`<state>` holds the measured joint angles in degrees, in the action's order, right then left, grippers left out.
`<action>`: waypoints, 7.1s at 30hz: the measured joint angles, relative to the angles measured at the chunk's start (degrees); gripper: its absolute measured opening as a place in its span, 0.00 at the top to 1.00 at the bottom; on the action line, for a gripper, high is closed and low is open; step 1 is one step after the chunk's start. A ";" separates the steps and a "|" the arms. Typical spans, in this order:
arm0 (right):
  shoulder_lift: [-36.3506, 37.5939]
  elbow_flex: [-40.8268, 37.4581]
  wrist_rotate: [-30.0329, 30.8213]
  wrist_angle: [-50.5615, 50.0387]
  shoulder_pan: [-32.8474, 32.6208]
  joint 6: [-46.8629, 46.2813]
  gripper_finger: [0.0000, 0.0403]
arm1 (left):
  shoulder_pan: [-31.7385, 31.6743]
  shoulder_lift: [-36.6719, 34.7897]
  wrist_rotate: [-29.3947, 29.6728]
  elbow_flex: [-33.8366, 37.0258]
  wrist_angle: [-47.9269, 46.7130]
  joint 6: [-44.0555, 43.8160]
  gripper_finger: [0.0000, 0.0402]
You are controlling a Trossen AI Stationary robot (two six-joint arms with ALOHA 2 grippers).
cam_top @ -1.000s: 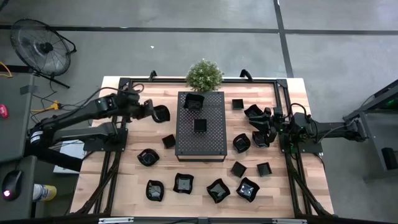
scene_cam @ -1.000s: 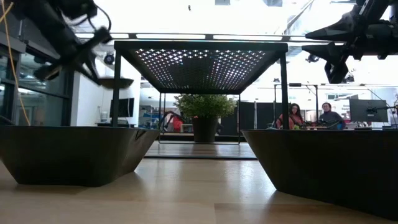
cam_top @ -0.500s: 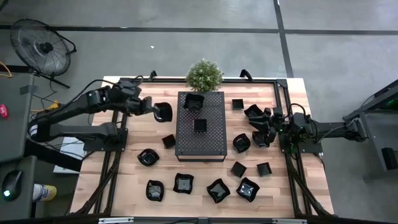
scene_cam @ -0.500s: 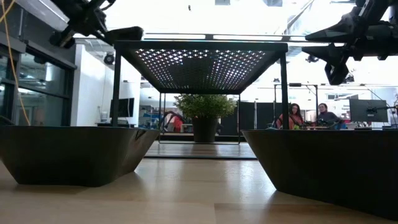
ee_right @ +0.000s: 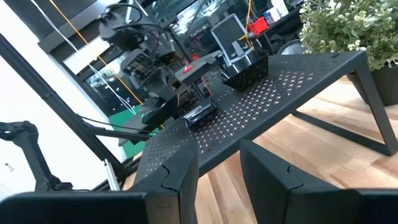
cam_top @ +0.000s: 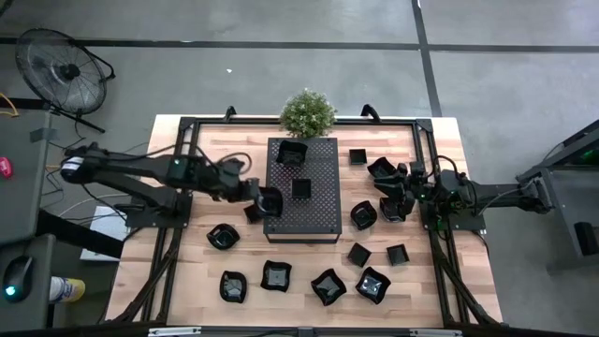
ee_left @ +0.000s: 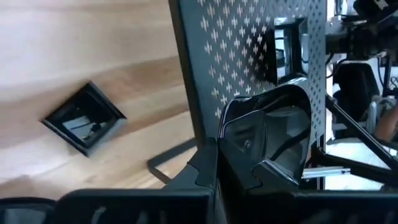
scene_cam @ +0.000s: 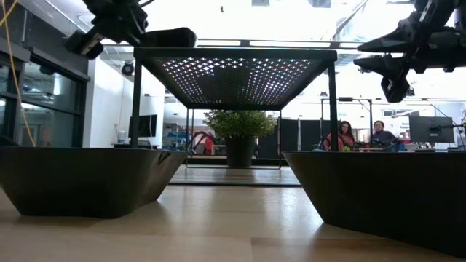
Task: Pick & Place Mini shaped plates
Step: Put the leaf-shaped plate on the shelf, then stack the square plate on top of the square plate on the shelf
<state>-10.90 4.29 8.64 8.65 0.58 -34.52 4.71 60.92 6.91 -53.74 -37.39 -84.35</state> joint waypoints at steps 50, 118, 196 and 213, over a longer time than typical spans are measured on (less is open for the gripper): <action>0.00 0.02 -0.22 -2.54 0.02 1.97 0.72 | 5.82 14.00 4.53 -12.07 -7.07 -10.19 1.00; 0.00 0.02 -2.50 -2.81 0.02 1.99 0.72 | 5.82 8.12 9.93 -12.04 -2.07 1.62 0.67; -73.39 66.55 -18.95 -69.08 48.33 54.55 0.72 | 5.79 -60.65 14.55 31.66 14.98 46.59 0.67; -90.55 71.79 -19.27 -65.51 48.16 78.70 0.72 | 5.80 -60.54 14.90 31.78 16.04 46.68 0.67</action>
<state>-101.44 76.08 -10.63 -56.86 48.74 44.18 10.50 0.38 21.81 -21.96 -21.36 -37.67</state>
